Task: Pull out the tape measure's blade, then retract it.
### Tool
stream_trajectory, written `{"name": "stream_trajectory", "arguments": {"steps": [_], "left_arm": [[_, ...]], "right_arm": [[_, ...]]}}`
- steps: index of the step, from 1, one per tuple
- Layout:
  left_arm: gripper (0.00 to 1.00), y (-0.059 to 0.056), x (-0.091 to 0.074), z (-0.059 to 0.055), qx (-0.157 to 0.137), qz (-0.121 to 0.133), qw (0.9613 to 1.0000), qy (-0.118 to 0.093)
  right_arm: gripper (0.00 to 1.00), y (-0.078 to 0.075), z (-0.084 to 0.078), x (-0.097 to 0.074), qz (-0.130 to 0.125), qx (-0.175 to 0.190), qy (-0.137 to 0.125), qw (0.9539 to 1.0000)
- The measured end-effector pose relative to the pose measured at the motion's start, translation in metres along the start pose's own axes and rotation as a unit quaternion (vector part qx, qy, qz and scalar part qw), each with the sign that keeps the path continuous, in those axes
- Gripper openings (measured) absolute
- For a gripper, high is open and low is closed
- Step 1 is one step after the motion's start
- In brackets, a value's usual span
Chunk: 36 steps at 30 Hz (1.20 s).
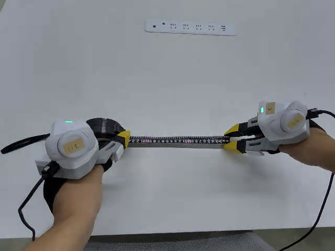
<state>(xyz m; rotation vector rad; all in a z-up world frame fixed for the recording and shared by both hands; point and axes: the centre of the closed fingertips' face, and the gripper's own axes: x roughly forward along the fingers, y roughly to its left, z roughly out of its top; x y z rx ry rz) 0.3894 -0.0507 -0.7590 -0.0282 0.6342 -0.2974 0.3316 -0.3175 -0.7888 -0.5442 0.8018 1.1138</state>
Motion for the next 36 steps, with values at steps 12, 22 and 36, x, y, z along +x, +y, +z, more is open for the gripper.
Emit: {"name": "stream_trajectory", "arguments": {"steps": [12, 22, 36], "left_arm": [[0.61, 0.001, 0.001, 0.000, -0.006, 0.001, 1.0000, 0.001], [0.60, 0.002, 0.002, -0.002, -0.001, 0.000, 1.0000, 0.004], [0.58, 0.002, 0.000, -0.002, -0.005, -0.001, 0.9999, 0.014]], "right_arm": [[0.13, 0.001, 0.000, 0.002, 0.029, -0.038, 0.025, 0.9985], [0.13, 0.000, -0.001, 0.002, 0.021, -0.036, 0.025, 0.9988], [0.12, 0.001, 0.009, 0.009, 0.020, -0.036, 0.011, 0.9991]]}}
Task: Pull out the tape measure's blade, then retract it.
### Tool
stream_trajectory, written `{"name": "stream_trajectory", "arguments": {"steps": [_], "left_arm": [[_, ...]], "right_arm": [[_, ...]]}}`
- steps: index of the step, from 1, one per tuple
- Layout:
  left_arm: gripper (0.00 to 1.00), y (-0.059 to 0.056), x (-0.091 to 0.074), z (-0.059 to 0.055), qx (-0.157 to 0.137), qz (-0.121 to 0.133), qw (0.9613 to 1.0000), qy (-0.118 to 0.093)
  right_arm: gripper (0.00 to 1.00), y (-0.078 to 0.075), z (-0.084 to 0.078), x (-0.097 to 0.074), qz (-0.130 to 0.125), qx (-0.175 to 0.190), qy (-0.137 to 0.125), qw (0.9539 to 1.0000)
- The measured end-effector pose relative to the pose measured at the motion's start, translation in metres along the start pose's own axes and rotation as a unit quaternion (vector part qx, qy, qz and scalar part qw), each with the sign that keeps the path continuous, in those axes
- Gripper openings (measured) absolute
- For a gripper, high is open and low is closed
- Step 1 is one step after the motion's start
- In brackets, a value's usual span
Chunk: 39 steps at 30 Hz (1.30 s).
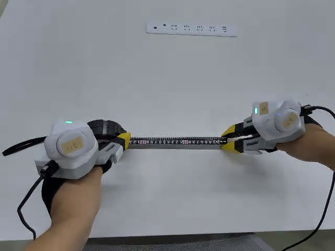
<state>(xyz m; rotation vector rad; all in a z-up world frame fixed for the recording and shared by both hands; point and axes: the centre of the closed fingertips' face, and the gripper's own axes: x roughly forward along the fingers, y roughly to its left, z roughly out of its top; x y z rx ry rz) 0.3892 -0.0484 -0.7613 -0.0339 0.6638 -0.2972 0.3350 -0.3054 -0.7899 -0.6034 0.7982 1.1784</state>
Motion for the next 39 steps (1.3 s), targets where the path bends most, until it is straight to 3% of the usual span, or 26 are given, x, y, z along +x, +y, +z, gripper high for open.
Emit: {"name": "stream_trajectory", "arguments": {"steps": [39], "left_arm": [[0.58, -0.001, 0.000, 0.000, -0.018, -0.018, 0.9997, 0.004]], "right_arm": [[0.11, 0.009, 0.059, 0.037, 0.017, 0.010, -0.049, 0.9986]]}}
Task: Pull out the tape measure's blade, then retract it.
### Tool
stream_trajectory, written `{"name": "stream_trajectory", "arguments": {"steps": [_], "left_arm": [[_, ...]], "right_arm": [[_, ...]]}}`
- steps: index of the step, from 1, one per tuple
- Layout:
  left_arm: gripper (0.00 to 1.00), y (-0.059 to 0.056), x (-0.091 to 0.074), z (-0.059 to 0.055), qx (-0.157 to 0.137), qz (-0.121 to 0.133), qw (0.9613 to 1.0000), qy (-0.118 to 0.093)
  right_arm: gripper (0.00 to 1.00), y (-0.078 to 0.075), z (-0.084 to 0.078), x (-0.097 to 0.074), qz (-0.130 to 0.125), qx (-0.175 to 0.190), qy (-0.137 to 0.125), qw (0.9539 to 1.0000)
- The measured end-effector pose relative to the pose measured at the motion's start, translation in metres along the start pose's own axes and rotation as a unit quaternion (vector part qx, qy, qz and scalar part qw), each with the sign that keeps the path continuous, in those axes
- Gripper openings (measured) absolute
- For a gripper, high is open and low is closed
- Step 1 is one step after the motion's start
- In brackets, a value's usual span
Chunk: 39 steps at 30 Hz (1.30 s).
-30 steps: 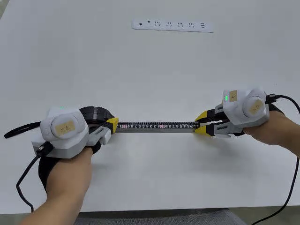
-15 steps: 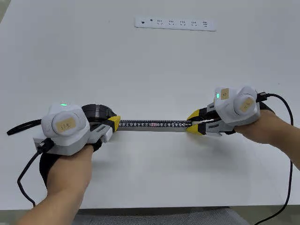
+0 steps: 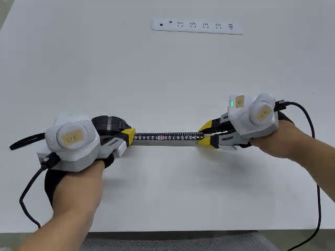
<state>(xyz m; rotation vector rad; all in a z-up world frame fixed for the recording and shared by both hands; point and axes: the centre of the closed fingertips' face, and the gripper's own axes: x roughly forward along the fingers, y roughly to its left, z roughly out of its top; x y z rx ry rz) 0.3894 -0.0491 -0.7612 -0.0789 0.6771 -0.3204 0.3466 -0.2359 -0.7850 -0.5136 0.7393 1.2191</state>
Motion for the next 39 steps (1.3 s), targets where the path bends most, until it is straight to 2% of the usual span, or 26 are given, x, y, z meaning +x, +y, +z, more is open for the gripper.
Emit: {"name": "stream_trajectory", "arguments": {"steps": [39], "left_arm": [[0.58, 0.000, -0.002, 0.000, -0.008, -0.007, 0.9999, -0.001]], "right_arm": [[0.11, 0.010, 0.054, 0.055, 0.020, 0.001, -0.039, 0.9990]]}}
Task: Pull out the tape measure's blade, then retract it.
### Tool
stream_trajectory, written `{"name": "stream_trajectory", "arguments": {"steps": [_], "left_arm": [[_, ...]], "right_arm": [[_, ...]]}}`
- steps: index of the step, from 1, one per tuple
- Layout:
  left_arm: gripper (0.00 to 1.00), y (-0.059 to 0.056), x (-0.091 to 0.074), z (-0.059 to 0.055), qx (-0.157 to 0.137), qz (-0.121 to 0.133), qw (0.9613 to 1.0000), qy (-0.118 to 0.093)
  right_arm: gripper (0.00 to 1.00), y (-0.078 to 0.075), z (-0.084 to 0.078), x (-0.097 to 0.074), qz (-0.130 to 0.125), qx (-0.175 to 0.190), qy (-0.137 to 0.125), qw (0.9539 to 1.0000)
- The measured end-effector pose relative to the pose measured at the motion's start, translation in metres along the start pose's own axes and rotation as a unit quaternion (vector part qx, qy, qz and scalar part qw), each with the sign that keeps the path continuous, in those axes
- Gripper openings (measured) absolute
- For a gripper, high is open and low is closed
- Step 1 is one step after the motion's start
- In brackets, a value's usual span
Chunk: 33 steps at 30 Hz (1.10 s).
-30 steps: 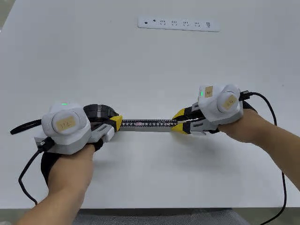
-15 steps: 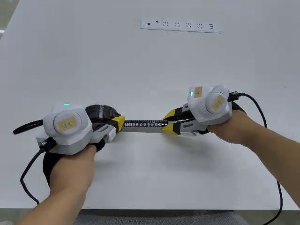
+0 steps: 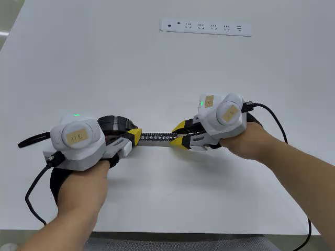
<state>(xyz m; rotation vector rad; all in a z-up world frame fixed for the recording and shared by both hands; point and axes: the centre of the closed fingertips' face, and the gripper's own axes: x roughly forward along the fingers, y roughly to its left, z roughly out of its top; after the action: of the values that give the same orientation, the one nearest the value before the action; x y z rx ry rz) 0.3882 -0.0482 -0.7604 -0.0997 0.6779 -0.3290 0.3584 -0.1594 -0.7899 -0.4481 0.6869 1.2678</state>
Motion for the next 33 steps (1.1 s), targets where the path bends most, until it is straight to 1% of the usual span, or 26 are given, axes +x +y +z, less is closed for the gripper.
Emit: {"name": "stream_trajectory", "arguments": {"steps": [12, 22, 33], "left_arm": [[0.58, 0.000, 0.001, 0.000, 0.000, -0.002, 1.0000, 0.000], [0.58, 0.001, 0.000, 0.000, 0.000, -0.003, 1.0000, -0.001], [0.58, 0.001, 0.000, 0.001, 0.000, -0.002, 1.0000, -0.001]], "right_arm": [[0.11, 0.005, 0.021, 0.023, 0.006, -0.001, -0.011, 0.9999], [0.11, 0.009, 0.036, 0.038, 0.009, -0.001, -0.021, 0.9997], [0.12, 0.009, 0.043, 0.048, 0.011, -0.007, -0.024, 0.9996]]}}
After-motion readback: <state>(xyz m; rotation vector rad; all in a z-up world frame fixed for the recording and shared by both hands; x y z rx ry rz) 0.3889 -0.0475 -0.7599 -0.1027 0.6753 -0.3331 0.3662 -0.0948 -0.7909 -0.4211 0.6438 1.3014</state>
